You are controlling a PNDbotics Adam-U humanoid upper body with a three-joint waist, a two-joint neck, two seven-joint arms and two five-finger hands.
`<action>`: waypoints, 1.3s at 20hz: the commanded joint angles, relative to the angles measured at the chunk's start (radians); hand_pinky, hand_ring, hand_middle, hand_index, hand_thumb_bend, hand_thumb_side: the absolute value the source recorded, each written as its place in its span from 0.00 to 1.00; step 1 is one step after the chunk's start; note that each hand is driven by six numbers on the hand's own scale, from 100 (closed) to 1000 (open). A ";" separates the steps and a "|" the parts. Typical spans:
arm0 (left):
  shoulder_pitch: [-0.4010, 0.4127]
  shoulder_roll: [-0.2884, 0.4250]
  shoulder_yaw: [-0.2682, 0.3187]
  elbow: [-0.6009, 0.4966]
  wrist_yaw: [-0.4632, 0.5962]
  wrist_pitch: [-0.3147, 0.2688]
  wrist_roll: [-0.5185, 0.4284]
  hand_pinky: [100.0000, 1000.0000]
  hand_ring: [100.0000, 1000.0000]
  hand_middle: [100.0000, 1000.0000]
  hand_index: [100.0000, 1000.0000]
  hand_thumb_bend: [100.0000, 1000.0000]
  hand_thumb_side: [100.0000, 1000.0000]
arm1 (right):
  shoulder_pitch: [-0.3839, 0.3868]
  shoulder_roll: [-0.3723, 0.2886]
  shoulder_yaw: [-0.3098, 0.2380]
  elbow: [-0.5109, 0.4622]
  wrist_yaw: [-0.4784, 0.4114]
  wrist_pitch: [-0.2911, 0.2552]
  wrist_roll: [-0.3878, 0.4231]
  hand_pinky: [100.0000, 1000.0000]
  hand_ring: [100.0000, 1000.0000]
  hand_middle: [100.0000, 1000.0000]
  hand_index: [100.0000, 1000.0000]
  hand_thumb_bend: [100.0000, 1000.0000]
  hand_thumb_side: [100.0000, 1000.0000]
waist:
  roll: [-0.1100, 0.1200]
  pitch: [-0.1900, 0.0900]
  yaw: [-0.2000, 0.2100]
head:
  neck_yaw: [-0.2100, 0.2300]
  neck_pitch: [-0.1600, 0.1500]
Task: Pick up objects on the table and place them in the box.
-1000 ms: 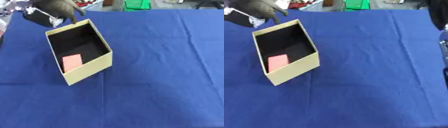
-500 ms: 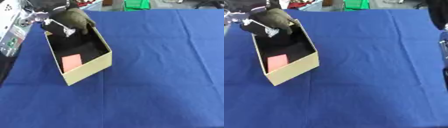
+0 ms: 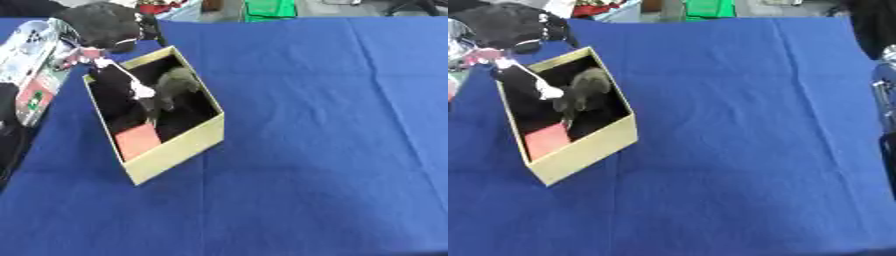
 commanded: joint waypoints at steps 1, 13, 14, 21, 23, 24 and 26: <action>-0.015 0.016 0.011 -0.009 -0.056 -0.005 -0.031 0.78 0.90 0.81 0.89 0.71 0.66 | -0.010 -0.016 -0.013 -0.017 0.004 0.002 -0.001 0.83 0.78 0.60 0.90 0.00 0.72 | 0.000 -0.020 0.000 | -0.003 -0.001; -0.004 0.024 0.082 -0.130 -0.052 0.051 0.058 0.69 0.86 0.78 0.86 0.51 0.78 | -0.008 -0.013 -0.015 -0.017 0.005 0.004 -0.002 0.83 0.78 0.60 0.90 0.00 0.72 | -0.008 -0.020 0.006 | -0.001 0.009; 0.000 0.026 0.097 -0.155 -0.044 0.069 0.085 0.67 0.85 0.77 0.85 0.47 0.80 | -0.008 -0.013 -0.015 -0.017 0.005 0.003 -0.002 0.83 0.78 0.60 0.90 0.00 0.72 | -0.008 -0.021 0.007 | -0.001 0.010; 0.074 0.071 0.220 -0.387 0.156 0.381 0.427 0.54 0.76 0.72 0.84 0.44 0.86 | -0.010 -0.011 -0.016 -0.017 0.002 0.002 -0.006 0.83 0.79 0.61 0.90 0.00 0.71 | -0.011 -0.031 0.021 | -0.003 0.021; 0.128 0.089 0.249 -0.465 0.257 0.471 0.515 0.51 0.74 0.71 0.84 0.41 0.89 | -0.017 -0.011 -0.016 -0.017 -0.001 -0.003 -0.009 0.83 0.79 0.61 0.89 0.00 0.69 | -0.012 -0.033 0.026 | 0.000 0.022; 0.151 0.096 0.258 -0.498 0.304 0.506 0.551 0.49 0.73 0.70 0.84 0.40 0.93 | -0.020 -0.012 -0.015 -0.017 -0.002 -0.005 -0.010 0.83 0.79 0.61 0.89 0.00 0.69 | -0.013 -0.033 0.028 | 0.000 0.022; 0.214 0.105 0.294 -0.573 0.401 0.578 0.638 0.48 0.72 0.69 0.84 0.40 0.96 | -0.022 -0.012 -0.015 -0.017 -0.001 -0.012 -0.013 0.83 0.79 0.61 0.89 0.00 0.69 | -0.015 -0.034 0.034 | -0.002 0.020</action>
